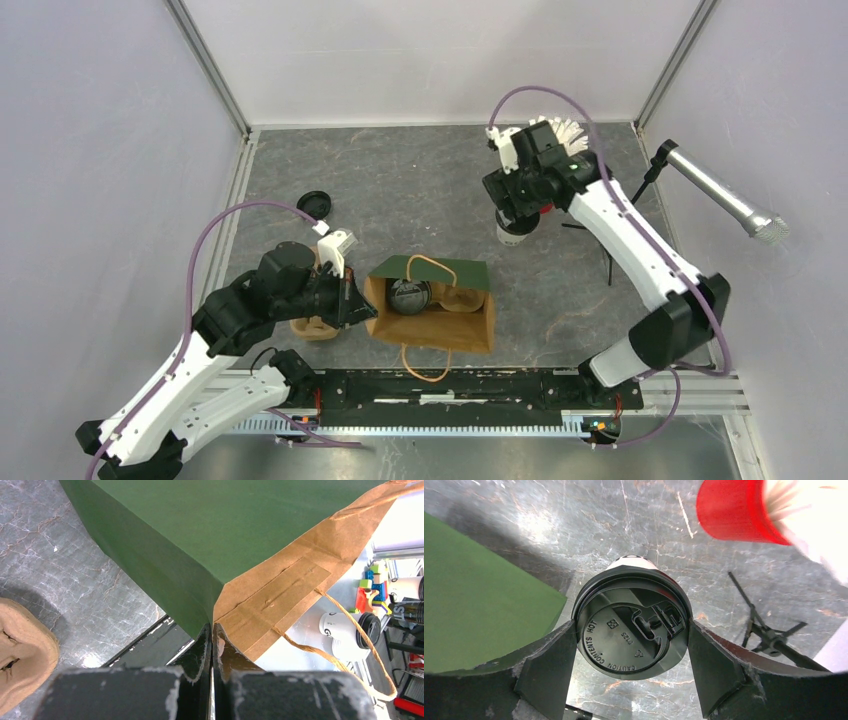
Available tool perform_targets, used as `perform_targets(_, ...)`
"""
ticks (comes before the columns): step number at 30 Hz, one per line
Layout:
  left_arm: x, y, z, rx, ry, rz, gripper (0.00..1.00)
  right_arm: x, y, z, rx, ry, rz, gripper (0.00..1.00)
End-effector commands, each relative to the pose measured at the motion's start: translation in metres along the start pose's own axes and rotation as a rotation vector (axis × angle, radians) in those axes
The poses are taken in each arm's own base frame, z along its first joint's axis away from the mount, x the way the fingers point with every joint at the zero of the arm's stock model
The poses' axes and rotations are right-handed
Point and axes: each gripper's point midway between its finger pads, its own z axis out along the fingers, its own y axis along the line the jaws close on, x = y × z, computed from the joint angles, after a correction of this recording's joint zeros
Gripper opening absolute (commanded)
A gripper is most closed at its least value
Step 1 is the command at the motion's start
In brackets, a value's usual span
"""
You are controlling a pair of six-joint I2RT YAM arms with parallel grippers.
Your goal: Pack the takeout coffee
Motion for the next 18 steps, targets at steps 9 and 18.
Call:
perform_targets(9,-0.026,-0.016,-0.004,0.031,-0.074,-0.009,0.02,-0.078,0.047,-0.201,-0.190,-0.503,-0.061,0.78)
perform_targets(18,-0.044,-0.031,-0.004,0.047,-0.057,-0.028,0.02,-0.095,0.098,-0.317,-0.549,-0.866,-0.020,0.76)
